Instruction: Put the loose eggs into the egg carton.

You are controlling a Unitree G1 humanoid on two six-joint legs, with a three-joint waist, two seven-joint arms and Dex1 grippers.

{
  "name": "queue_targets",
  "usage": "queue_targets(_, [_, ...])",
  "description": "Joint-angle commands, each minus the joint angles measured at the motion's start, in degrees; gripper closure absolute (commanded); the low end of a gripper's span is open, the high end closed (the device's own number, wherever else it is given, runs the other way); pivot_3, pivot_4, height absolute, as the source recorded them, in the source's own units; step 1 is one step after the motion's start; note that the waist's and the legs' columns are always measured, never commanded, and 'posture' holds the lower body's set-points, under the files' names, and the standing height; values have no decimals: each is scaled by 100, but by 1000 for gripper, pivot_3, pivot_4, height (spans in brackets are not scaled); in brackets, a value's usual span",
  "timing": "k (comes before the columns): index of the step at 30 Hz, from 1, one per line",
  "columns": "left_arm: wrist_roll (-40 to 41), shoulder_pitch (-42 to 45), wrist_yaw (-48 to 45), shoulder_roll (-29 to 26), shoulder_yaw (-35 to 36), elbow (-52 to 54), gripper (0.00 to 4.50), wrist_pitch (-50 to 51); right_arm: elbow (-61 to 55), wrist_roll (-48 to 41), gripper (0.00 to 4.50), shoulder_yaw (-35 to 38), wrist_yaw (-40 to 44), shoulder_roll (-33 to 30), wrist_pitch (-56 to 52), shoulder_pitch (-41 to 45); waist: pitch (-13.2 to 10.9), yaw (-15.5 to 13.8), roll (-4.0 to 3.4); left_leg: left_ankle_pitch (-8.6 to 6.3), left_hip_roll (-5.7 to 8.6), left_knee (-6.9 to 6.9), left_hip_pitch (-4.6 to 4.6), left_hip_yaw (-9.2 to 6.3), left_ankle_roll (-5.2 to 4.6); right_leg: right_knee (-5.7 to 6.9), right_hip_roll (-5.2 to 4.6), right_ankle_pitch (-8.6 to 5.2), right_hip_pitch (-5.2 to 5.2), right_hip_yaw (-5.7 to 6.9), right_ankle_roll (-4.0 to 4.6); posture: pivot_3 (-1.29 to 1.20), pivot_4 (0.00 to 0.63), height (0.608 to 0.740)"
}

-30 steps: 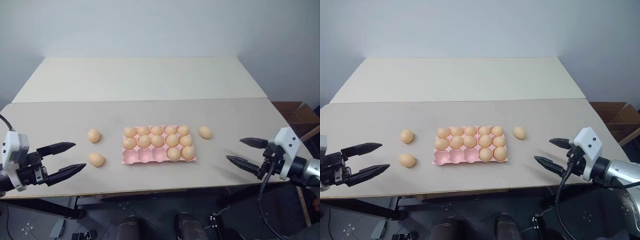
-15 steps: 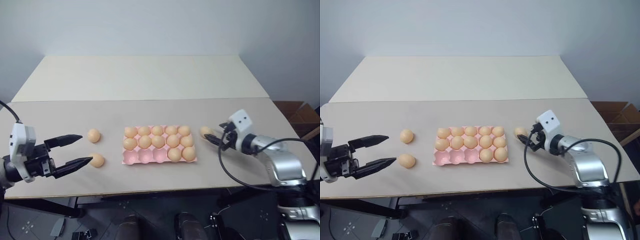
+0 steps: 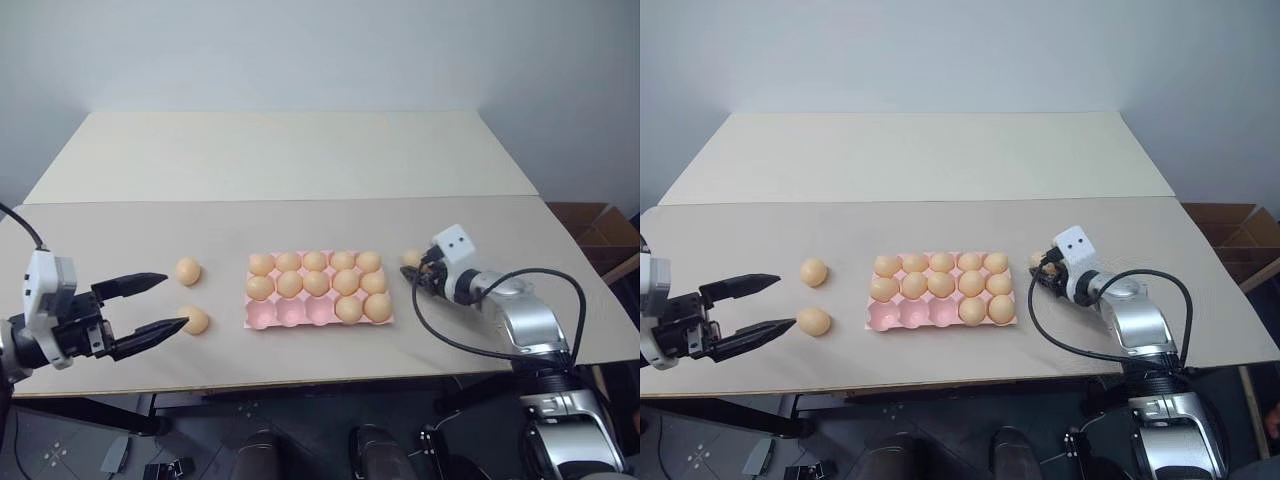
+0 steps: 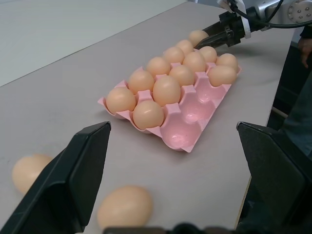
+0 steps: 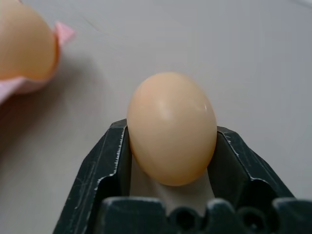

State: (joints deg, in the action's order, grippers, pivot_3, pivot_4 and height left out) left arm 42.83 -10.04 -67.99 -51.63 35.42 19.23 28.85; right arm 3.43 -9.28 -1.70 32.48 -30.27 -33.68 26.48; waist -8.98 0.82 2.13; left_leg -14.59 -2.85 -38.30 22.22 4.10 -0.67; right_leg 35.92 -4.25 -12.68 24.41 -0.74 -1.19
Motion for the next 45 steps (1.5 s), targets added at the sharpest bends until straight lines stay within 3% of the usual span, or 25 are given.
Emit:
queue_targets(1, [81,-62,19,-13,189,157,0,-47,-1424,-188,1942,75,25,-91,-370,-161,0,-2,0,0,0,0,1,-1,0,0,0,0,0,1,0,0,150,740])
queue_targets(10, [78,43,22,-61,35,86,0,-50,-3761,-640,1942,-1085,-355,687,-2020,-90,1,16,0,2,-8,1,-12,-3,3,15,6,-4,0,1,9,0,150,740])
queue_targets(15, [64,113,44,-33,-56,114,0,-29,-3793,-476,1942,-1617,-571,896,-2170,-237,2,-15,2,4,0,-2,-9,-3,7,9,-5,-5,-3,5,11,0,150,740])
queue_targets(21, [83,153,21,-66,-75,87,0,4,-3755,-575,1942,-1721,-469,772,-2320,-250,2,-7,3,4,1,-1,-2,-3,7,-1,-5,-4,-1,7,8,0,150,740])
queue_targets(27, [87,170,46,-44,-112,109,0,-1,-3768,-608,27,-1708,-464,807,-2262,-72,2,2,3,4,-4,0,-6,-9,7,9,2,-6,0,12,12,0,150,740])
queue_targets(32, [103,162,101,-16,-95,136,0,0,-3988,-960,27,-973,4,439,-1865,-262,2,-18,3,4,-2,0,-4,-8,7,5,0,-6,-1,11,11,0,150,740])
queue_targets(39, [-51,-73,-44,-106,-15,100,0,-129,-3588,-2161,27,1312,1450,-775,-1105,-917,1,-53,5,1,5,0,4,-5,3,-16,-9,-7,-8,11,1,0,150,740])
queue_targets(45, [-12,-376,51,-95,328,245,0,77,-3214,-2717,27,2315,2512,-1517,-682,-1670,2,-16,5,1,-8,3,-12,-11,3,-1,6,-11,-12,12,9,0,150,740])
